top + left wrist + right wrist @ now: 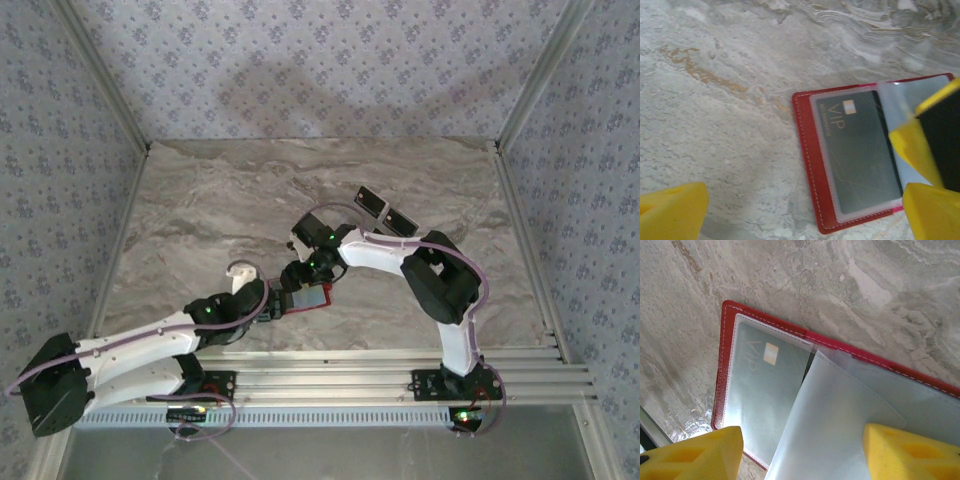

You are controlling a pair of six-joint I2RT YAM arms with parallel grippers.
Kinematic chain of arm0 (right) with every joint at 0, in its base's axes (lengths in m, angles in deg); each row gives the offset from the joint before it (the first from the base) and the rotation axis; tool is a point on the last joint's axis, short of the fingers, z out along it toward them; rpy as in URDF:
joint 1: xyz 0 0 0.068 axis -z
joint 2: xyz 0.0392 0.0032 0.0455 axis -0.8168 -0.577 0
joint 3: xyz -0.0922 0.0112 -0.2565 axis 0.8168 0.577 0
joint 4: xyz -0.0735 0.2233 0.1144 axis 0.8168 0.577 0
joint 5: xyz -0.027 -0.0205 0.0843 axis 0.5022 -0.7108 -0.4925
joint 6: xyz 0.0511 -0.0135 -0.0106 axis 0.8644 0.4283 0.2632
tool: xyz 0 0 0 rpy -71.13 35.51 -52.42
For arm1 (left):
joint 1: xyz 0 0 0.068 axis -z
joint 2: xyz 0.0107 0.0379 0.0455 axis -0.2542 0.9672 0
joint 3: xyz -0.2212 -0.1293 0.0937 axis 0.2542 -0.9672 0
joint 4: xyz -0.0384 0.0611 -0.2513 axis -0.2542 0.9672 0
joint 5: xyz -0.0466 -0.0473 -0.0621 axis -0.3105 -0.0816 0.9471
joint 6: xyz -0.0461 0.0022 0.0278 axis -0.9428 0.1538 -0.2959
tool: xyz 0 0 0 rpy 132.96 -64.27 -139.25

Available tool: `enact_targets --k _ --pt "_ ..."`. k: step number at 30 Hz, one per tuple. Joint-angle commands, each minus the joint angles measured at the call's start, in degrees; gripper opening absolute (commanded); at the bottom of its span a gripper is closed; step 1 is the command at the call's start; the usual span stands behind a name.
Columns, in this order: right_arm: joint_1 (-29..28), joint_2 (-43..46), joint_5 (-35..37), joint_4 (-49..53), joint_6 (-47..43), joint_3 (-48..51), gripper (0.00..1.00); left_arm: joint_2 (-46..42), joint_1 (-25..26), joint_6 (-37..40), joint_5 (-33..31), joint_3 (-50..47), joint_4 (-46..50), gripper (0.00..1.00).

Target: Put the credit cards into the card holder

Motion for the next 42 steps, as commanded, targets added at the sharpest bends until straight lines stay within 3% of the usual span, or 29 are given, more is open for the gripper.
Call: enact_targets --k 1,16,42 --pt "-0.2 -1.1 -1.6 -0.3 1.6 0.2 0.67 -1.0 1.8 -0.5 -2.1 -1.0 -4.0 1.0" --pt "-0.2 -1.6 -2.1 -0.3 2.4 -0.8 0.67 5.6 3.9 3.5 -1.5 0.0 -11.4 0.99" --pt "0.1 -0.4 -2.9 0.0 2.8 -1.7 0.67 19.0 4.9 1.6 -6.9 5.3 -6.3 0.99"
